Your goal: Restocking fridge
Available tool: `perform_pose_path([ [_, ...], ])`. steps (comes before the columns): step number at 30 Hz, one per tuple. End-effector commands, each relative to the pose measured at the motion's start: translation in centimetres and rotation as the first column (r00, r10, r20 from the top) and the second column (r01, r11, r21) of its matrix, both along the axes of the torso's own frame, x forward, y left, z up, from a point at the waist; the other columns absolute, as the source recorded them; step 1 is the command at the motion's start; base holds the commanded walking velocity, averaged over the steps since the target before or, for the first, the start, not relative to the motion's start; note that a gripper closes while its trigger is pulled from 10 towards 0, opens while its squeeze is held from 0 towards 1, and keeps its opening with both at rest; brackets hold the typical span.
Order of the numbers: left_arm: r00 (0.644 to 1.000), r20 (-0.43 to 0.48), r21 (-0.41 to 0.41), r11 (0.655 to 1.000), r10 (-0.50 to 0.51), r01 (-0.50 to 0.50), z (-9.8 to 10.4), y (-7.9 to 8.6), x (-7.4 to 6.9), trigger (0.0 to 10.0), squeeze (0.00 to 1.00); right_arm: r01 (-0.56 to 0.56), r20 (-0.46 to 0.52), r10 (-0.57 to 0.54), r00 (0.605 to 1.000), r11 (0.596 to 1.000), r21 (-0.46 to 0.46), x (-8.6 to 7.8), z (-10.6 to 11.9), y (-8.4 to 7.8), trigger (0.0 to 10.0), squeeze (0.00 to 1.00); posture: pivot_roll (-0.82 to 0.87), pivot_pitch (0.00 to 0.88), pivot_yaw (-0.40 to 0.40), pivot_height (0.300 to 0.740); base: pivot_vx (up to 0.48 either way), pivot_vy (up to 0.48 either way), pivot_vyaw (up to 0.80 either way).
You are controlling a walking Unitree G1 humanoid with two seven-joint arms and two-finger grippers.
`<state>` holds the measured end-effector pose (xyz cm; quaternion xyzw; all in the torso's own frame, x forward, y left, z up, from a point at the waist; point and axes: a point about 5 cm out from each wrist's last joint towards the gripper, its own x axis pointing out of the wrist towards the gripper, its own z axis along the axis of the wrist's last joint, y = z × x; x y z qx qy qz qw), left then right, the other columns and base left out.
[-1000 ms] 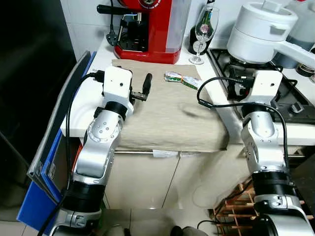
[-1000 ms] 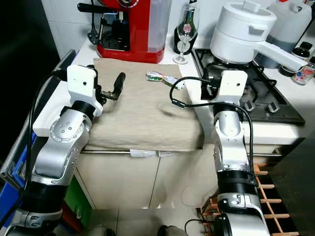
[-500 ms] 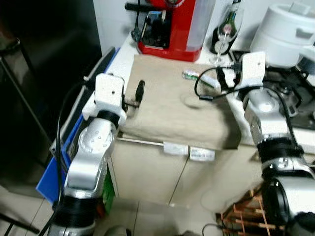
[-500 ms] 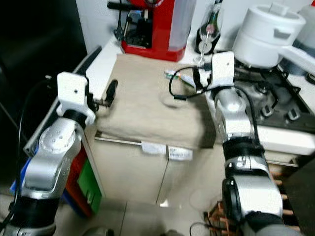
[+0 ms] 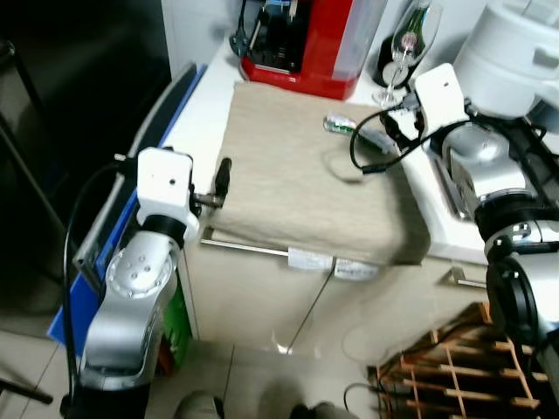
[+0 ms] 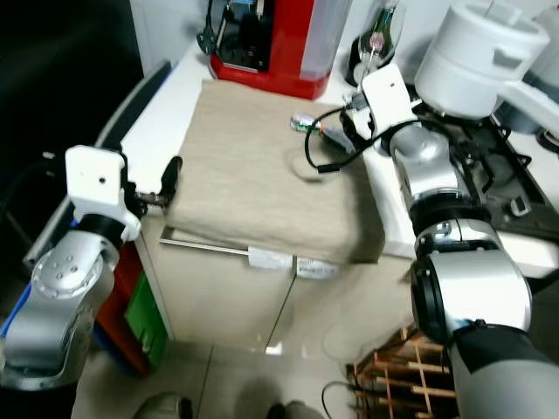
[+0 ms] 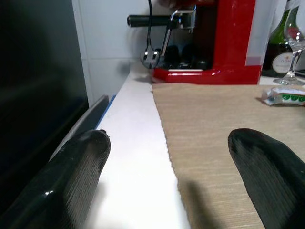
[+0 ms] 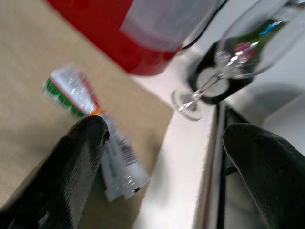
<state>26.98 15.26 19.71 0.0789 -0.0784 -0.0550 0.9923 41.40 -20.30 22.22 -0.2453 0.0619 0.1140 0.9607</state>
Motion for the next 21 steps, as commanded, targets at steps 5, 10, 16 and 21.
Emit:
perform_pose_path([
  [5,0.999,-0.004,0.018,0.999,0.032,-0.031,0.4,0.6,-1.2,10.0,0.00,0.005,-0.046,-0.007,0.999,0.999,-0.048,0.0,0.1,-0.6,10.0,0.00,0.22,0.155,-0.144,0.740,0.000,0.000,0.00],
  [10,0.999,-0.019,0.011,0.999,0.035,-0.035,0.6,0.8,-2.0,10.0,0.00,0.009,-0.064,-0.013,0.998,0.998,-0.066,0.1,-0.1,-0.3,10.0,0.00,0.24,0.186,-0.143,0.740,0.000,0.000,0.00],
  [16,0.998,-0.044,0.030,0.999,0.034,-0.033,0.6,1.2,-2.6,10.0,0.00,-0.072,-0.179,0.054,0.982,0.993,-0.097,-0.2,-1.9,0.9,10.0,0.00,0.26,0.213,-0.130,0.740,0.000,0.000,0.00],
  [21,0.998,-0.049,0.044,0.999,0.034,-0.032,0.8,1.3,-2.8,10.0,0.00,-0.088,-0.201,0.057,0.978,0.985,-0.146,-0.2,-2.3,1.3,0.0,0.00,0.27,0.223,-0.129,0.740,0.000,0.000,0.00],
])
